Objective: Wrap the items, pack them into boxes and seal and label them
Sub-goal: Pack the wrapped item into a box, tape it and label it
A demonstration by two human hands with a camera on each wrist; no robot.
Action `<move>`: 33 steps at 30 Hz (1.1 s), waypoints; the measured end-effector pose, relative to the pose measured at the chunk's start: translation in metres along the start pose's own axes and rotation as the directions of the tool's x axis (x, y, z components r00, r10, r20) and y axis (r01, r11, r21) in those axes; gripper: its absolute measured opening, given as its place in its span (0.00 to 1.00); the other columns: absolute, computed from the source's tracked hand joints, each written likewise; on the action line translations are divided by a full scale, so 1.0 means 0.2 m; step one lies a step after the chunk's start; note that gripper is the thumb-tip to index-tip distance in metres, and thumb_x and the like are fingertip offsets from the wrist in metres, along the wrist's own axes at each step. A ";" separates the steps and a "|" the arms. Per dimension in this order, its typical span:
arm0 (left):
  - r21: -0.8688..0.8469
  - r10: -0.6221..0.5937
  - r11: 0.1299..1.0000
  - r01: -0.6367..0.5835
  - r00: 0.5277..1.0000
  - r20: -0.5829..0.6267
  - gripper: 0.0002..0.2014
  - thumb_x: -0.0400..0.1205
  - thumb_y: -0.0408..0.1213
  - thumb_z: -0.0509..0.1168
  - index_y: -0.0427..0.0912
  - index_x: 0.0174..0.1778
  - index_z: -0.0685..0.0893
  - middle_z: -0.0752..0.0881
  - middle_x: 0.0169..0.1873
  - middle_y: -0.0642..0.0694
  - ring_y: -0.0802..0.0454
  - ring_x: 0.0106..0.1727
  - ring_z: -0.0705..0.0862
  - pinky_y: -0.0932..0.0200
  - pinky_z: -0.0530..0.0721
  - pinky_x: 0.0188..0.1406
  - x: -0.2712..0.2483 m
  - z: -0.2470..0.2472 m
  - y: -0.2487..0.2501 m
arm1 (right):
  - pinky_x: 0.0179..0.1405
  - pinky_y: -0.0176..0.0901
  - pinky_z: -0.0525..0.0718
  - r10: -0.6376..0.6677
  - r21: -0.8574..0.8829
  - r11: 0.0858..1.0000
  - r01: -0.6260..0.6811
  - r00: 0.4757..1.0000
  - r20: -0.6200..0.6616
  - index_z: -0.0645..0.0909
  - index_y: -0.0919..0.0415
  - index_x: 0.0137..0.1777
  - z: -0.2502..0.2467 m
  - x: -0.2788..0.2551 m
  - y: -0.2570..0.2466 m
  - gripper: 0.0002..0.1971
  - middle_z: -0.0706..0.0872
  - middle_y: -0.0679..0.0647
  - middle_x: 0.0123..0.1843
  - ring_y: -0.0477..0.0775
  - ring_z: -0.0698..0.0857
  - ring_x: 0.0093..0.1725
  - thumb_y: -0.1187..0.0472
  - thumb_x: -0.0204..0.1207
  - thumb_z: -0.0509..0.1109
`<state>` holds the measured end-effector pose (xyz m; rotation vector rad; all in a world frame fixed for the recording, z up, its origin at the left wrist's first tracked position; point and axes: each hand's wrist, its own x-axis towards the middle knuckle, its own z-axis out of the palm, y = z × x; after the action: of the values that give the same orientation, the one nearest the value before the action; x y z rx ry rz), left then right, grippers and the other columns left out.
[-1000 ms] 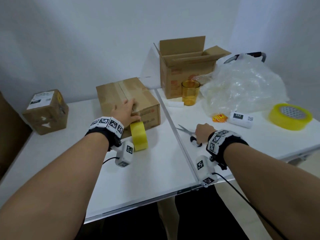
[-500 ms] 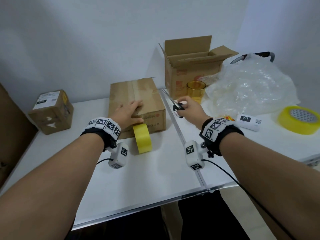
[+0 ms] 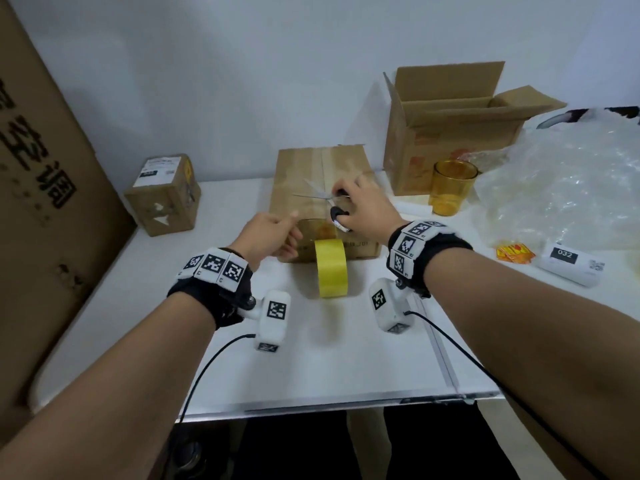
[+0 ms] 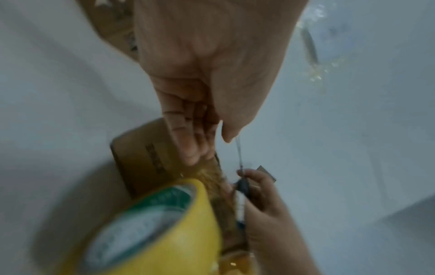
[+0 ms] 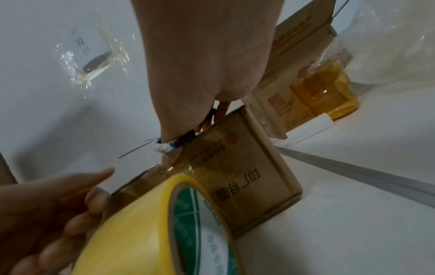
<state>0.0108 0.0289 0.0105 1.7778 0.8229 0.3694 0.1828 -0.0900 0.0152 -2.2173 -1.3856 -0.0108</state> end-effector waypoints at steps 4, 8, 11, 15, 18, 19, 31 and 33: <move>0.040 -0.204 0.978 0.203 0.916 0.345 0.25 0.82 0.57 0.66 0.36 0.59 0.85 0.91 0.52 0.41 0.46 0.54 0.90 0.56 0.88 0.55 -0.06 0.12 -0.02 | 0.57 0.48 0.73 -0.012 -0.084 0.996 0.012 1.000 0.001 0.75 0.49 0.66 0.03 0.01 0.00 0.21 0.74 0.53 0.60 0.57 0.72 0.65 0.50 0.74 0.71; -0.152 -0.140 0.963 0.223 0.894 0.427 0.18 0.85 0.44 0.65 0.37 0.67 0.82 0.89 0.60 0.41 0.45 0.60 0.88 0.51 0.85 0.64 -0.08 0.21 -0.06 | 0.55 0.50 0.67 -0.035 -0.213 0.976 0.037 0.999 0.013 0.74 0.47 0.66 0.04 0.01 0.00 0.21 0.73 0.52 0.59 0.56 0.70 0.66 0.48 0.74 0.69; -0.157 -0.116 0.969 0.193 0.908 0.402 0.16 0.87 0.44 0.63 0.38 0.65 0.83 0.89 0.57 0.40 0.48 0.53 0.90 0.56 0.88 0.55 -0.10 0.20 -0.07 | 0.55 0.53 0.69 -0.056 -0.277 0.960 0.051 0.998 -0.011 0.74 0.48 0.66 0.06 0.00 -0.01 0.21 0.72 0.53 0.59 0.57 0.70 0.64 0.49 0.74 0.70; -0.078 -0.135 0.980 0.180 0.908 0.396 0.17 0.86 0.47 0.63 0.38 0.62 0.84 0.89 0.58 0.38 0.45 0.57 0.89 0.55 0.88 0.57 -0.09 0.17 -0.05 | 0.56 0.54 0.71 -0.054 -0.310 0.950 0.037 0.997 -0.048 0.74 0.47 0.66 0.08 -0.01 -0.01 0.22 0.72 0.54 0.60 0.57 0.70 0.64 0.50 0.72 0.73; -0.064 -0.154 0.980 0.189 0.920 0.361 0.20 0.85 0.48 0.64 0.34 0.63 0.83 0.89 0.58 0.37 0.44 0.58 0.89 0.52 0.87 0.59 -0.09 0.20 -0.04 | 0.56 0.55 0.72 -0.045 -0.311 0.950 0.023 0.997 -0.062 0.74 0.47 0.66 0.08 -0.01 -0.02 0.22 0.72 0.54 0.61 0.58 0.70 0.65 0.50 0.72 0.73; -0.063 -0.160 0.979 0.194 0.923 0.350 0.20 0.85 0.48 0.65 0.34 0.64 0.83 0.89 0.57 0.36 0.44 0.57 0.89 0.51 0.88 0.59 -0.09 0.21 -0.03 | 0.56 0.55 0.73 -0.043 -0.307 0.951 0.021 0.997 -0.066 0.74 0.47 0.66 0.09 -0.02 -0.02 0.22 0.72 0.55 0.61 0.58 0.70 0.65 0.51 0.72 0.73; 0.027 -0.369 0.923 0.383 0.865 0.340 0.36 0.74 0.57 0.75 0.28 0.66 0.81 0.87 0.58 0.28 0.32 0.64 0.85 0.33 0.80 0.68 -0.08 0.14 -0.02 | 0.56 0.55 0.72 -0.029 -0.289 0.957 0.011 0.998 -0.057 0.74 0.47 0.66 0.08 -0.01 -0.02 0.21 0.72 0.54 0.62 0.57 0.69 0.66 0.53 0.74 0.72; 0.100 -0.394 0.918 0.385 0.847 0.358 0.47 0.61 0.64 0.80 0.28 0.64 0.82 0.87 0.58 0.28 0.32 0.63 0.85 0.39 0.82 0.67 -0.05 0.14 -0.02 | 0.56 0.55 0.72 -0.028 -0.284 0.959 0.012 0.998 -0.052 0.74 0.47 0.66 0.08 0.00 -0.02 0.20 0.72 0.54 0.62 0.57 0.69 0.66 0.53 0.74 0.72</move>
<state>0.0190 0.0034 -0.0021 1.5822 0.8867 -0.2450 0.1747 -0.0816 0.0034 -2.4129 -1.4519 -0.2941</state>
